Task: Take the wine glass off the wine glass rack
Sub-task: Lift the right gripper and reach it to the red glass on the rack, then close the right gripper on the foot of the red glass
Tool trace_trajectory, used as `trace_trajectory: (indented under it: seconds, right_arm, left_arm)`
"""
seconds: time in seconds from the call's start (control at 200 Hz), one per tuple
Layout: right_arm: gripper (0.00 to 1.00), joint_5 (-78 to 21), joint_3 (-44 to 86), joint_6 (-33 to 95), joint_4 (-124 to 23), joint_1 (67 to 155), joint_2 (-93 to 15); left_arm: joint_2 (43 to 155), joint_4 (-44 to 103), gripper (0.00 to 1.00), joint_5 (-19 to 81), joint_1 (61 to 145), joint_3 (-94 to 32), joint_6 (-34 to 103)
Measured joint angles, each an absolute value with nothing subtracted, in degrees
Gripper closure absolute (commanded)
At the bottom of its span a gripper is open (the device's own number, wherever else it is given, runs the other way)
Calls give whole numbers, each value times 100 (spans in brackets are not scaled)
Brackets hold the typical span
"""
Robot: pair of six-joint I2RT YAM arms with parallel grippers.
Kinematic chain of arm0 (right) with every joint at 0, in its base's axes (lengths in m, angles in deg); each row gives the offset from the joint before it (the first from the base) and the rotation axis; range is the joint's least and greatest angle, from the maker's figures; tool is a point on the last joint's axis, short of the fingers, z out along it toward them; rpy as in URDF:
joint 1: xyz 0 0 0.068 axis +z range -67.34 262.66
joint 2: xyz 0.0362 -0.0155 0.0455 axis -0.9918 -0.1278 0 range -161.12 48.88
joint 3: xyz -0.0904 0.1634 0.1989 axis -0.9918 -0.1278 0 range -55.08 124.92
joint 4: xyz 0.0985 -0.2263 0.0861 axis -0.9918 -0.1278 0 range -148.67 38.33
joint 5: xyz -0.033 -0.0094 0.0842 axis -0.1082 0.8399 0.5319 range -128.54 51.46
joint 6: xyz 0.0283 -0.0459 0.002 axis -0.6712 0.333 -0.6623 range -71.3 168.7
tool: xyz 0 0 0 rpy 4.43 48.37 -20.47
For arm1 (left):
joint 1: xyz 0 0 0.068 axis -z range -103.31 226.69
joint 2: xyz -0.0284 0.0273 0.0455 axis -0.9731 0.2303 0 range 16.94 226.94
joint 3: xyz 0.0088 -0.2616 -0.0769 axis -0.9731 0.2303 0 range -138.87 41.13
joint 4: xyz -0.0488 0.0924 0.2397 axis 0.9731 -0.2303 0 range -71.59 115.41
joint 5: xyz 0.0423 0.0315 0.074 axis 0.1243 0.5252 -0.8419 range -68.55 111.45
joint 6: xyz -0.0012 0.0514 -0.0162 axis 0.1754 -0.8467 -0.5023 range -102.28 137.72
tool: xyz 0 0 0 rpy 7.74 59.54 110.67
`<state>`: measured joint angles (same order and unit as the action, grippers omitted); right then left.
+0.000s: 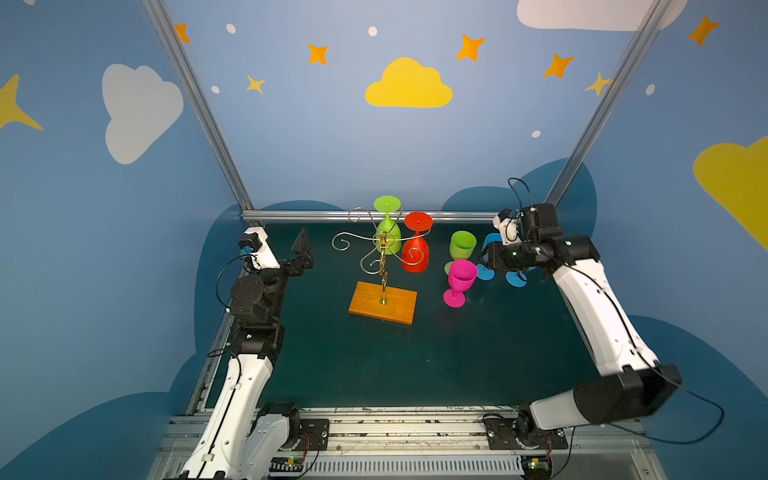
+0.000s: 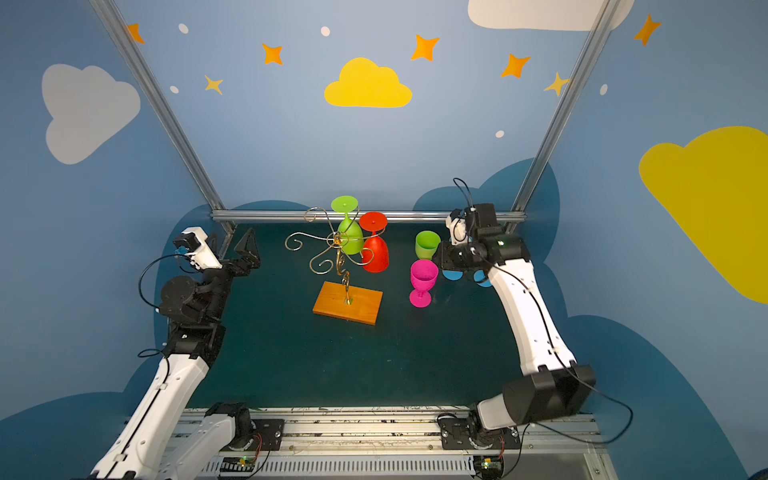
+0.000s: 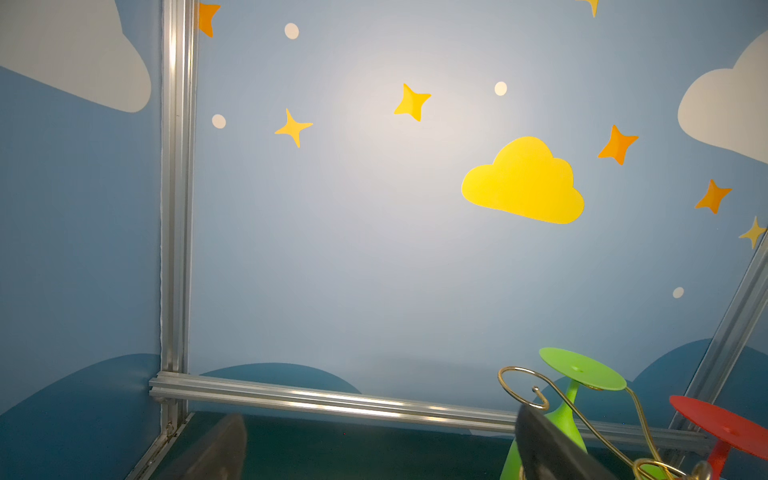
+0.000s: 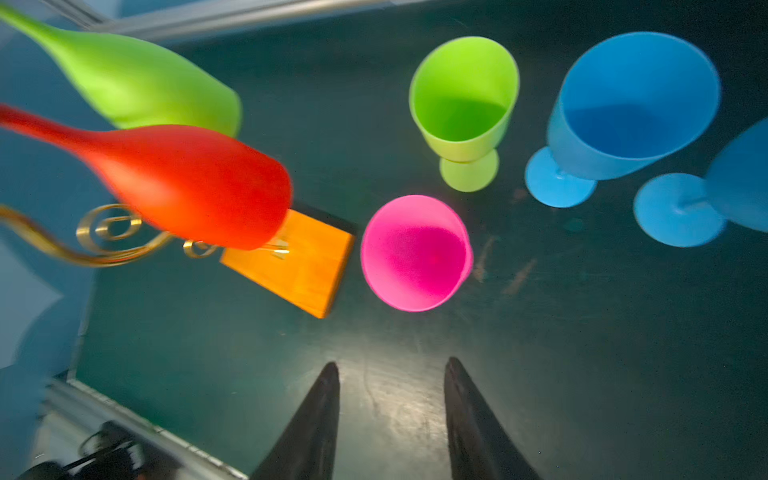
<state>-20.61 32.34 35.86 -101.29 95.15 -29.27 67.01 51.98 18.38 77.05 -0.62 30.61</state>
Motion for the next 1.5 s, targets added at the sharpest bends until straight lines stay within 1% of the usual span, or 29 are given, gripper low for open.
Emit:
trace_trajectory:
  seconds: [0.07,0.125,0.28,0.586,1.101,1.362,1.502]
  right_arm:
    - [47,-1621,2517,3225,-9321,9513,-2250]
    - [44,-1370,2237,2936,-8879,9521,-1898]
    - [38,-1038,2228,2493,-8035,9578,-1753]
    - [36,-1016,2290,2062,-7397,9939,-2389]
    - [35,-1149,3356,1951,-7078,10463,-3675]
    - [36,-1191,3778,1885,-6964,10612,-4215]
    - [39,-1204,3966,1841,-6940,10669,-4490]
  left_arm:
    - [6696,5198,1,1838,7707,-60,3061]
    - [6685,5200,1,1838,7705,-52,3061]
    - [6674,5196,1,1829,7707,-41,3063]
    - [6674,5198,1,1820,7705,-38,3065]
    - [6674,5198,1,1820,7707,-38,3085]
    - [6674,5198,1,1820,7707,-38,3096]
    - [6674,5198,1,1820,7707,-38,3102]
